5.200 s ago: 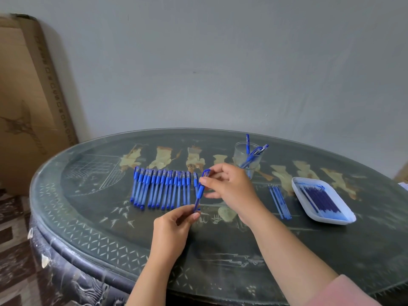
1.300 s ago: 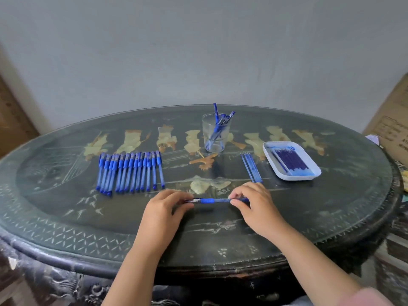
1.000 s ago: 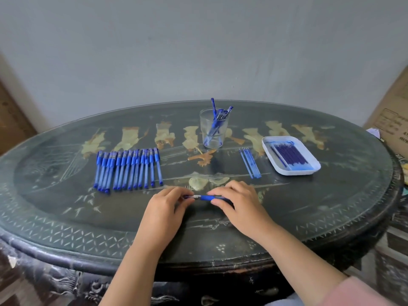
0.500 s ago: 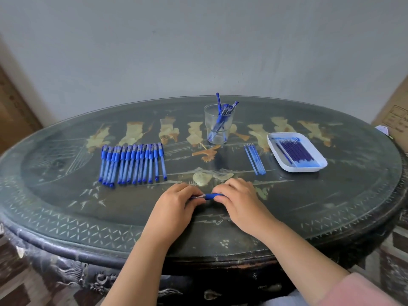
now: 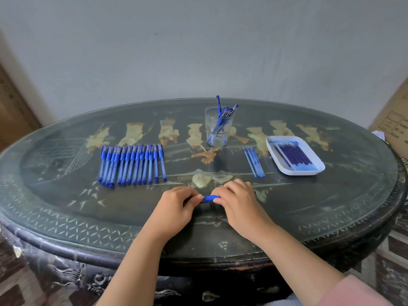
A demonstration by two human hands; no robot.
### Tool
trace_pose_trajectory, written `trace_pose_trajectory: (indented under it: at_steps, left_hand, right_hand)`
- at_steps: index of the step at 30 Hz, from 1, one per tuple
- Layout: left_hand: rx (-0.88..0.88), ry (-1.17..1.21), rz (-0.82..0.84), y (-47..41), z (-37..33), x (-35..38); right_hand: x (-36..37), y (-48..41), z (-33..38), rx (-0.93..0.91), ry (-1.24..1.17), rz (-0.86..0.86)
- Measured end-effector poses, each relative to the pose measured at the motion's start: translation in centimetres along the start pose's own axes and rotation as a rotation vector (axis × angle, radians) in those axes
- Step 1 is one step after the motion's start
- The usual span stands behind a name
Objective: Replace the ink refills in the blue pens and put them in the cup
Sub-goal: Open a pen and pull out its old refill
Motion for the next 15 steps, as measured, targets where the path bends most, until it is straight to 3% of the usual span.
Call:
trace_pose_trajectory:
  at_steps: [5, 8, 13, 15]
  left_hand:
    - [-0.192, 0.147, -0.026, 0.3, 1.1, -1.3]
    - [-0.169, 0.1, -0.018, 0.4, 0.5, -1.4]
    - [-0.121, 0.051, -0.345, 1.2, 0.9, -2.5]
    - [-0.148, -0.023, -0.404, 1.4, 1.5, -2.8]
  right_hand:
    - [-0.8, 0.2, -1.3, 0.083, 0.01, -0.13]
    - [-0.6, 0.1, -1.4, 0.1, 0.004, -0.127]
    - [-0.7, 0.1, -1.9, 0.167, 0.007, -0.125]
    - [-0.7, 0.1, -1.8, 0.163, 0.03, -0.13]
Point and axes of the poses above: each hand's wrist, its own y-axis away from the middle knuckle, its own x-axis out of the palm, z = x × y, the point moved 6 cm from there along -y, towards the middle knuckle, and after that the axes turned 9 degrees about z, right-handed, at the moved point
